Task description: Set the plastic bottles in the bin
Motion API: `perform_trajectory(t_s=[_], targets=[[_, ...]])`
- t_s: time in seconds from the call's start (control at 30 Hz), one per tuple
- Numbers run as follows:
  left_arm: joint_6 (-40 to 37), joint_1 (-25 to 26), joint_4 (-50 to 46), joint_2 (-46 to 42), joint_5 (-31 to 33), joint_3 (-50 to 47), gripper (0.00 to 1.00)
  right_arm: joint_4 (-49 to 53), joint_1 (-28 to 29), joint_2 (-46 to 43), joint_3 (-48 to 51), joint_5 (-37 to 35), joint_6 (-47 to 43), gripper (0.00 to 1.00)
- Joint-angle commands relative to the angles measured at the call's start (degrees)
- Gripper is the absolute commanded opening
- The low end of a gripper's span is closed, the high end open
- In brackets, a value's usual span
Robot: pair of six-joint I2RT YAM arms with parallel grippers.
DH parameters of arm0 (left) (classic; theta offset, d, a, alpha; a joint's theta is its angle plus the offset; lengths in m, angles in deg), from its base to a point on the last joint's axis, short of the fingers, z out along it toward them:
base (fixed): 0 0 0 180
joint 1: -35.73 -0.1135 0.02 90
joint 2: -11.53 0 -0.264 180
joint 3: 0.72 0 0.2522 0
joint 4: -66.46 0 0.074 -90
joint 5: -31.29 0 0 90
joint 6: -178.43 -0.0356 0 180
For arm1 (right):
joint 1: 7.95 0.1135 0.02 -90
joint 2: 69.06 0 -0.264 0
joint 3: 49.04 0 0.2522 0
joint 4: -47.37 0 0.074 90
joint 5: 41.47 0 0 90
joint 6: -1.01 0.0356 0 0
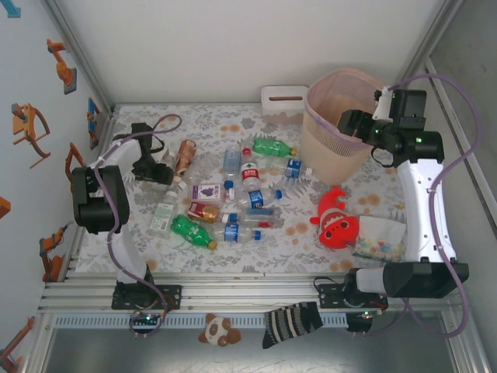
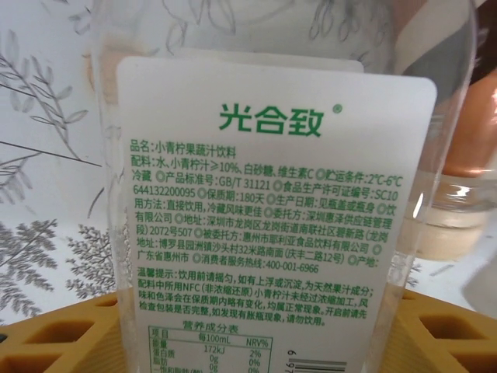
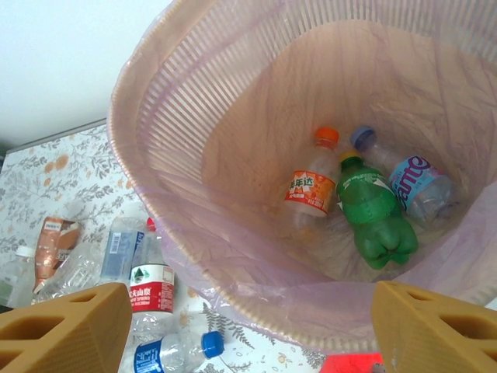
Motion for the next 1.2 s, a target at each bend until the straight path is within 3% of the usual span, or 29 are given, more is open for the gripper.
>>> perform_trajectory(t_s=[0.0, 0.13, 0.53, 0.83, 1.17], targets=[[1.48, -0.11, 0.67, -6.21, -2.53, -0.43, 0.62, 1.18, -0.21, -2.10, -0.67, 0.14, 0.49, 0.80], [1.23, -0.11, 1.30, -11.22, -4.52, -0.80, 0.62, 1.47, -0.17, -3.61, -0.75, 0.59, 0.93, 0.80], [1.57, 3.85, 9.89, -29.09, -22.53, -4.10, 0.60, -4.71, 2.81, -10.48, 5.20, 8.12, 8.98, 0.78], [3.24, 14.17, 17.72, -36.70, -24.57, -7.04, 0.58, -12.84, 17.87, -14.92, 11.67, 3.02, 14.96, 0.78], [6.66, 25.33, 21.57, -39.63, -19.66, -7.50, 0.58, -32.28, 34.58, -14.48, 18.69, -5.24, 16.39, 0.78]])
